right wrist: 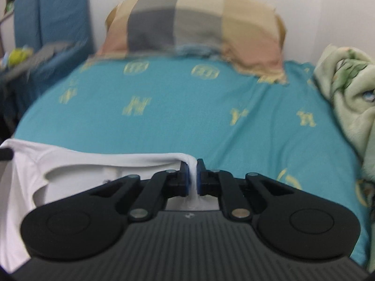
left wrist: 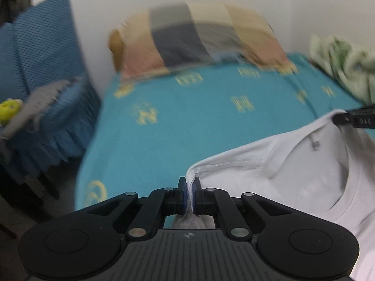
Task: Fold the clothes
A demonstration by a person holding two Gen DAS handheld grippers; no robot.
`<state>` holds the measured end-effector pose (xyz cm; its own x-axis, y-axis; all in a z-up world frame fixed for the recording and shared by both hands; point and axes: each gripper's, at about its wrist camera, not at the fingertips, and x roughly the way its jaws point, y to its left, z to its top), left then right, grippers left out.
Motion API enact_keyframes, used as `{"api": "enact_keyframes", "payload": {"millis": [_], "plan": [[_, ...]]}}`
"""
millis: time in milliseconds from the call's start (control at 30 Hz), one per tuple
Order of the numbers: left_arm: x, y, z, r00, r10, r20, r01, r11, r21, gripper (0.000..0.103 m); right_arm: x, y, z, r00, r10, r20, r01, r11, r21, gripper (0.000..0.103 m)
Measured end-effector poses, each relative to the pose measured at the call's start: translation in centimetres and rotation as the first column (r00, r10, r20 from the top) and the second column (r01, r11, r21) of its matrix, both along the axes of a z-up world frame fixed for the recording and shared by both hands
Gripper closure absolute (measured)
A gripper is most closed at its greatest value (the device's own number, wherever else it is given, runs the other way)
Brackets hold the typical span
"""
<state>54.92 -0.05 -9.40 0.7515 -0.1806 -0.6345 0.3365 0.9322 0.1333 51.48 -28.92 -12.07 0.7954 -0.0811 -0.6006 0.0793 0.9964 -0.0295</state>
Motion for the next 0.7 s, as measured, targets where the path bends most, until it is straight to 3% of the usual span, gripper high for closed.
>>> {"api": "enact_keyframes", "payload": {"millis": [200,300,467,633,700], "plan": [[4.9,-2.0,2.4,0.995,0.055,0.084,-0.056,0.998,0.018,0.099,4.2,-0.2,1.7,0.993,-0.049,0.107,0.055,0.997,-0.051,0.095],[8.6,-3.2,1.4,0.994,0.074,0.081,-0.077,0.997,0.033,0.098,7.6,-1.1,0.3,0.989,-0.073,0.126,0.08,0.995,-0.059,0.094],[12.7,-3.7,-2.0,0.996,0.089,0.028,-0.09,0.996,0.026,0.098,11.7,-2.5,-4.0,0.996,-0.06,0.07,0.064,0.997,-0.051,0.094],[14.8,-3.2,-4.8,0.995,0.102,-0.02,-0.103,0.995,-0.013,0.095,11.8,-4.0,-6.4,0.997,-0.048,0.055,0.044,0.996,0.08,0.092],[15.2,-2.9,-5.4,0.994,0.105,-0.037,-0.107,0.994,-0.03,0.086,11.5,-4.8,-6.3,0.998,-0.046,0.049,0.038,0.987,0.158,0.088]]}}
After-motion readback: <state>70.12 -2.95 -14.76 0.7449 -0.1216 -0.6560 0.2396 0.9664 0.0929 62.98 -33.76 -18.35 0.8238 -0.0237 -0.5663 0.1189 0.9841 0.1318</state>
